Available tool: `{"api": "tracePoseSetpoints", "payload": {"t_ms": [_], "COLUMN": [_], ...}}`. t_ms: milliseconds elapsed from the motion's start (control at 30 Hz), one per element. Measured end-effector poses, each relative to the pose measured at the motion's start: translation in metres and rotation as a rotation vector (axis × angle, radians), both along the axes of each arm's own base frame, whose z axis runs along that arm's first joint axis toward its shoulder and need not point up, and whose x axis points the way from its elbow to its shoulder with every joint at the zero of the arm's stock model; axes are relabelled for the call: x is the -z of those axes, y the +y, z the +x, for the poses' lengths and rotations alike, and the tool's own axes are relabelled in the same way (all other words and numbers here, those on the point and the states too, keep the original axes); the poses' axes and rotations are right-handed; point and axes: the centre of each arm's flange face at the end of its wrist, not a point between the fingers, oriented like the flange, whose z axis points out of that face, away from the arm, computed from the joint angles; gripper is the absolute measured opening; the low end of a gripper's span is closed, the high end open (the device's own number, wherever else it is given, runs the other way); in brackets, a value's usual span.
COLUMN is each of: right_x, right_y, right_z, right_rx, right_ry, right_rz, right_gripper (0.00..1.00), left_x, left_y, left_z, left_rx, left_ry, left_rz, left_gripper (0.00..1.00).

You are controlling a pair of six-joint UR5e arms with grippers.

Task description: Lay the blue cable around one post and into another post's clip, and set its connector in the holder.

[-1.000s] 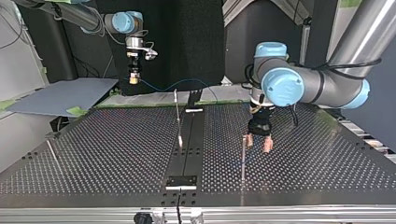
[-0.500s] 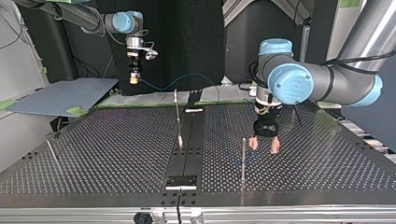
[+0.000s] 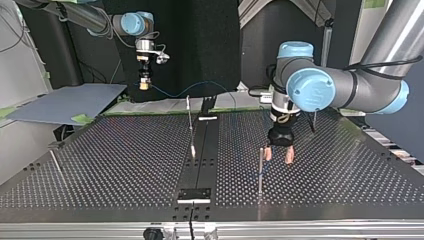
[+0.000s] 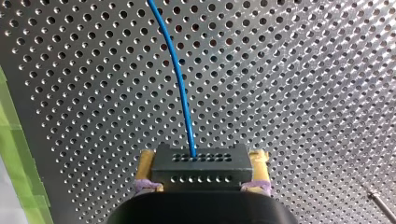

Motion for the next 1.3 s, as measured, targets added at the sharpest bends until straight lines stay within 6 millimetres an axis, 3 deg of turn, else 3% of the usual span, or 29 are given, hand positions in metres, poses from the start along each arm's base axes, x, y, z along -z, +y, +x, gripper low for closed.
{"api": "tracePoseSetpoints", "payload": {"t_ms": [433,867,1300], "right_x": [0.000,0.000,-0.001], "right_y": [0.001,0.001,0.001], "right_z": [0.002,0.003,0.003], "right_rx": [-0.004,-0.007,-0.008], "right_ry": [0.000,-0.004,-0.005], "right_rz": [0.000,-0.003,-0.004], "right_gripper": [0.12,0.12,0.12], "left_x": [0.003,0.008,-0.019], "left_y": [0.012,0.033,0.014], "left_z": [0.002,-0.002,0.007], "left_rx": [-0.057,-0.158,-0.107], "left_ry": [0.023,0.091,-0.015], "left_rz": [-0.036,0.116,0.210], "left_gripper": [1.00,1.00,1.00]}}
